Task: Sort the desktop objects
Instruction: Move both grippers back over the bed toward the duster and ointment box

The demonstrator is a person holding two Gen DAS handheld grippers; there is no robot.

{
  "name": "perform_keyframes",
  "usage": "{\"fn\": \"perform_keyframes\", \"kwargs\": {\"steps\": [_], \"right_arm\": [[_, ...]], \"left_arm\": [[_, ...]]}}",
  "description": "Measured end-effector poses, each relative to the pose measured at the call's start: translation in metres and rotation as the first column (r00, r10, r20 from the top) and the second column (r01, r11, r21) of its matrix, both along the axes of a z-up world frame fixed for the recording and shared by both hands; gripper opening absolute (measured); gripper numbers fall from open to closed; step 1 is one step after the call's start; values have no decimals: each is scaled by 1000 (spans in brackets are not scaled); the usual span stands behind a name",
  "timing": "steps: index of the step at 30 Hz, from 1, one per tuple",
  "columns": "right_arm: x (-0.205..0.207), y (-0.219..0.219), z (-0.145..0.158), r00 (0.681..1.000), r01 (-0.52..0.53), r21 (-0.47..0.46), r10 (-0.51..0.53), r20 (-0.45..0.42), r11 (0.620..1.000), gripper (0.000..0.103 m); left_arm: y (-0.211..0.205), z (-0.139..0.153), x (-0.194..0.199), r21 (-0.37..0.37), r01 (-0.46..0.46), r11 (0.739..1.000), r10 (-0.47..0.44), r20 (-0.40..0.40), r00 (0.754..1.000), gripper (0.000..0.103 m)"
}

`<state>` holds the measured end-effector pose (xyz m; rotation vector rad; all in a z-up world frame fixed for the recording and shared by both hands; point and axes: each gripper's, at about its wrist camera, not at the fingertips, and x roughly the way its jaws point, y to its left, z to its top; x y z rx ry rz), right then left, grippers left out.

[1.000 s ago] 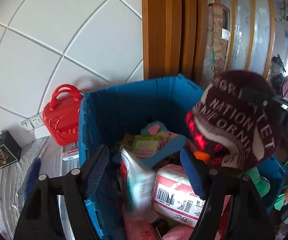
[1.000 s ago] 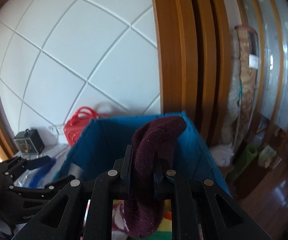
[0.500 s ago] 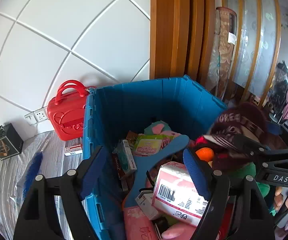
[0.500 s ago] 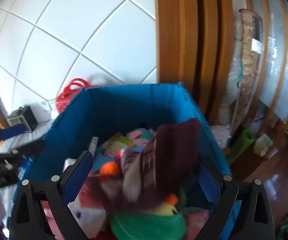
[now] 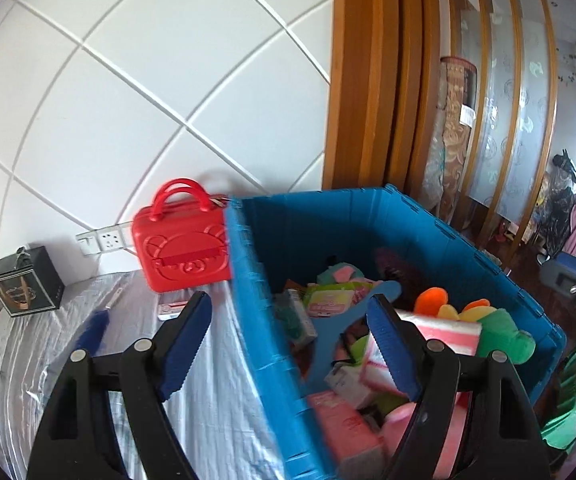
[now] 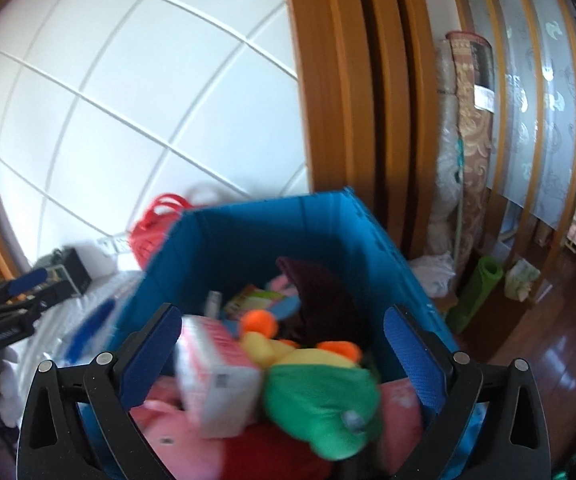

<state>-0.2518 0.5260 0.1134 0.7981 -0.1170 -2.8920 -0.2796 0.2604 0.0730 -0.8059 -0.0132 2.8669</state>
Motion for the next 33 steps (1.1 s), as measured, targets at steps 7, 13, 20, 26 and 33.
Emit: {"fn": "perform_keyframes", "kwargs": {"steps": [7, 13, 20, 26, 33], "right_arm": [[29, -100, 17, 992, -107, 3, 107, -65, 994, 103], [25, -206, 12, 984, -164, -9, 163, -65, 986, 103], [-11, -316, -23, 974, -222, -7, 222, 43, 975, 103], [-58, -378, -59, 958, -255, 40, 247, 144, 966, 103], [-140, -416, -109, 927, -306, 52, 286, 243, 951, 103]], "left_arm": [[-94, -8, 21, 14, -51, 999, 52, -11, 999, 80], [-214, -28, 37, 12, -119, 993, 119, 16, 993, 80], [-330, -65, 34, 2, -221, 975, 220, 66, 973, 80], [-391, -100, 11, 6, -278, 961, 274, 140, 951, 80], [-425, -148, -51, -13, -314, 949, 308, 243, 920, 80]]}}
